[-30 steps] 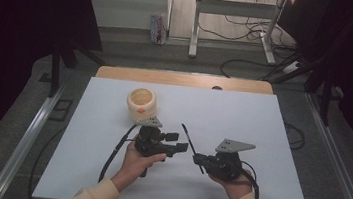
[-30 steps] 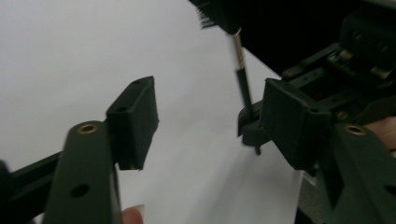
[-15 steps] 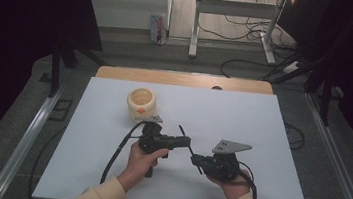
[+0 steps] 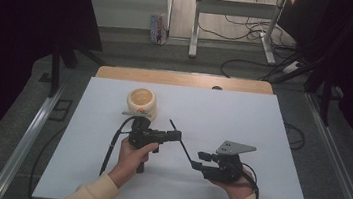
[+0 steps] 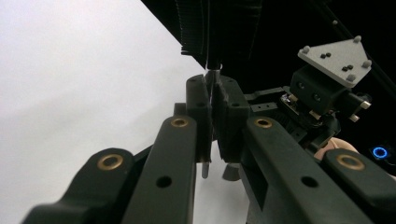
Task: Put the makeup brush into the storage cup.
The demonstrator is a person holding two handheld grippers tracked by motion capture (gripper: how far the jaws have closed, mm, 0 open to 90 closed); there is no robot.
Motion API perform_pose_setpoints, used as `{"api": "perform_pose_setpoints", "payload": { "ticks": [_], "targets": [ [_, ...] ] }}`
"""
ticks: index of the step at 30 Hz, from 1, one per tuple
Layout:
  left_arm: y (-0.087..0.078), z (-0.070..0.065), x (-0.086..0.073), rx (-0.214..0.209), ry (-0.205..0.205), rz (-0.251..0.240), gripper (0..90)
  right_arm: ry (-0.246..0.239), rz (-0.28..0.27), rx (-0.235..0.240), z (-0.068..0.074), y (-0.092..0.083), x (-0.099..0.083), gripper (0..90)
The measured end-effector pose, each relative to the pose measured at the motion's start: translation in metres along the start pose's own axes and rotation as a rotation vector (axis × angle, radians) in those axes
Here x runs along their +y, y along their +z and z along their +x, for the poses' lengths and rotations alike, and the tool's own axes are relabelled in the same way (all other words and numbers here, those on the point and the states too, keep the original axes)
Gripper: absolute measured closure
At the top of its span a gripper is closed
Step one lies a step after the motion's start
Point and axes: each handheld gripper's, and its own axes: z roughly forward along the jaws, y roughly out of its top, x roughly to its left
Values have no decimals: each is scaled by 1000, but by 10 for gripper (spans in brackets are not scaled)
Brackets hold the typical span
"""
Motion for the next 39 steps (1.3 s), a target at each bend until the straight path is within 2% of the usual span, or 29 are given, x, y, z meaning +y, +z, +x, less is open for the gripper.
{"api": "perform_pose_setpoints", "payload": {
  "ticks": [1,2,5,10,18,20,24,25,31,39],
  "targets": [
    [0,0,0,0,0,0,859,0,0,0,0,0,0,524],
    [-3,0,1,4,4,-3,859,11,-6,-5,-1,-3,-1,476],
    [-10,-1,2,11,12,-17,859,20,-19,-18,-3,-10,-2,414],
    [-14,-1,3,23,26,-19,859,50,-46,-51,-7,-18,-4,363],
    [-18,-4,5,47,60,-16,859,63,-42,-88,-11,-27,-8,303],
    [-21,-5,6,53,69,-16,859,73,-39,-102,-14,-35,-11,276],
    [-26,-5,7,66,81,-24,859,88,-41,-111,-16,-43,-15,262],
    [-28,-6,9,71,88,-26,859,97,-46,-121,-17,-51,-19,258],
    [-36,-6,14,81,95,-47,859,116,-47,-153,-17,-73,-34,251],
    [-37,-4,19,106,112,-39,859,114,-30,-194,-21,-83,-42,231]
  ]
}}
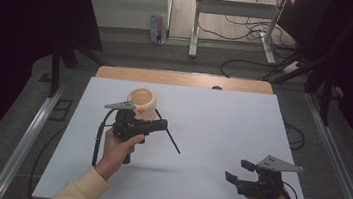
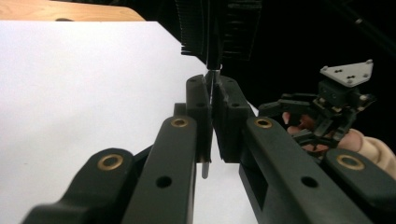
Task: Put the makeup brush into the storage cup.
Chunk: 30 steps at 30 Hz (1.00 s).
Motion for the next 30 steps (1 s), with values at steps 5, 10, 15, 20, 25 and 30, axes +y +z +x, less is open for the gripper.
{"api": "perform_pose_setpoints", "payload": {
  "ticks": [5,10,15,20,25,30],
  "targets": [
    [-9,3,8,20,9,-14,859,0,13,-12,-5,-1,-3,226],
    [-27,10,25,61,2,-43,859,2,14,-17,-7,0,-3,224],
    [-37,18,37,97,-2,-57,859,2,15,-24,-8,0,-2,223],
    [-45,30,51,136,-10,-66,859,-1,17,-28,-9,1,-1,223],
    [-47,35,58,150,-12,-70,859,-3,17,-32,-9,1,-1,223],
    [-47,42,66,168,-19,-66,859,-6,18,-34,-9,1,-1,222]
  ]
}}
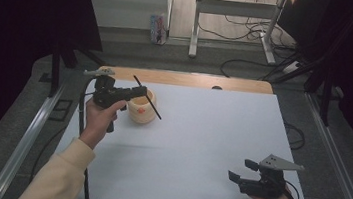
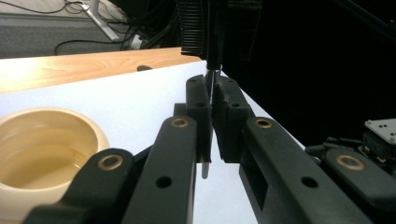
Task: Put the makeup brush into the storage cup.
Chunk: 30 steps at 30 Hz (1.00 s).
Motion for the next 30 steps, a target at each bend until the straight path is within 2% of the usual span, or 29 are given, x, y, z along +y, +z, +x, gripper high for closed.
{"api": "perform_pose_setpoints", "payload": {
  "ticks": [6,17,30],
  "targets": [
    [2,7,8,18,-1,4,859,2,2,-4,-1,0,0,222],
    [2,19,14,51,-28,-7,859,0,9,-5,-2,1,0,221],
    [2,41,29,134,-30,-8,859,0,16,-9,-3,1,-1,221]
  ]
}}
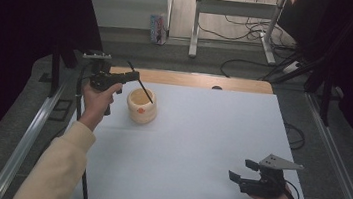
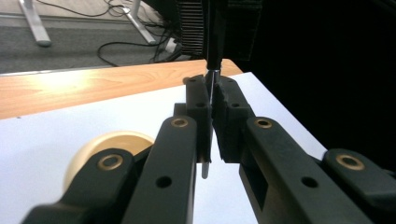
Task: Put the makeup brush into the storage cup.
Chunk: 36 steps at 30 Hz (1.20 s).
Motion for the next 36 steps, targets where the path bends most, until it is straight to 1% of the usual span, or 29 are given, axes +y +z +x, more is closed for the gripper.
{"api": "perform_pose_setpoints", "payload": {
  "ticks": [3,6,7,9,17,19,21,23,27,30,33,34,36],
  "targets": [
    [1,6,1,1,-15,-10,859,-1,1,0,0,0,0,221],
    [1,13,3,17,-27,-15,859,-2,4,-3,0,0,0,221],
    [1,13,3,17,-27,-15,859,-2,4,-3,0,0,0,221],
    [0,18,3,25,-40,-17,859,-2,4,-4,0,0,0,221],
    [-2,32,1,74,-65,-29,859,-5,13,-4,0,2,-1,221],
    [-2,34,0,90,-63,-25,859,-3,14,-4,0,2,-1,221],
    [0,36,-1,100,-59,-10,858,-4,16,-3,0,2,-1,221],
    [2,37,-2,101,-63,-7,858,-4,19,-2,0,3,-1,220],
    [7,38,-4,112,-55,6,859,-4,22,-2,-1,3,-2,220],
    [13,39,-7,108,-52,18,859,-2,23,-3,-1,3,-2,219],
    [16,39,-9,105,-56,17,858,-1,23,-2,-1,3,-2,218],
    [17,39,-10,108,-57,21,858,1,22,0,-1,2,-2,218],
    [21,41,-13,125,-49,37,859,2,22,2,-1,2,-2,218]
  ]
}}
